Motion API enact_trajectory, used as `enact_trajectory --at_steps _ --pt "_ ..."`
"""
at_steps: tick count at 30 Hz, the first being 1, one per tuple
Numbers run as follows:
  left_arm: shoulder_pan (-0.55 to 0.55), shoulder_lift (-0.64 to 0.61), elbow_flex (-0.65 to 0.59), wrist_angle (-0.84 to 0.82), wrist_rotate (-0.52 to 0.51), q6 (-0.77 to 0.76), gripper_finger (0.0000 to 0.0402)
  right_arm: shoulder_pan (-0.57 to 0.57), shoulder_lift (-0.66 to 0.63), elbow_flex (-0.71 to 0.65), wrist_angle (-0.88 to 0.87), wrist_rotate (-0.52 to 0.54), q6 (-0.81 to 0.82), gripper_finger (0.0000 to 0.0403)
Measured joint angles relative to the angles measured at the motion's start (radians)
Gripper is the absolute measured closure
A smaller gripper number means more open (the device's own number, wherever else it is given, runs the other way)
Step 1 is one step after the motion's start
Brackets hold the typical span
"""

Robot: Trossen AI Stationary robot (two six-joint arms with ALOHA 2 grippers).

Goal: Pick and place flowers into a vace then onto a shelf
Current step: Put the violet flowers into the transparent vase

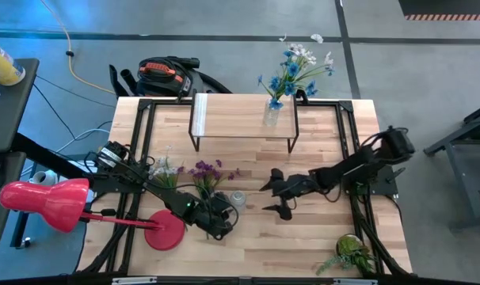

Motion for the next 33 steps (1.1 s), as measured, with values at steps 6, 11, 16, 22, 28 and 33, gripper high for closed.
enact_trajectory --at_steps 6,11,16,22,28,33 --pt "0.017 0.0 0.0 -0.003 -0.029 0.0 0.0257 -0.011 0.134 0.133 0.007 -0.011 -0.04 0.0071" --pt "0.048 0.0 -0.001 0.0 0.006 0.036 0.0257 -0.022 0.212 0.228 -0.034 -0.003 -0.033 0.0071" --pt "0.049 -0.001 -0.002 0.001 0.038 0.087 0.0257 -0.027 0.264 0.296 -0.057 -0.002 -0.032 0.0071" --pt "0.051 -0.001 -0.002 0.007 0.061 0.122 0.0257 -0.04 0.292 0.343 -0.065 0.018 -0.032 0.0071" --pt "0.07 -0.001 -0.002 0.018 0.037 0.157 0.0257 -0.068 0.292 0.354 -0.061 0.036 -0.032 0.0071" --pt "0.102 -0.001 -0.002 0.038 0.038 0.174 0.0257 -0.1 0.292 0.354 -0.102 0.022 -0.031 0.0071"
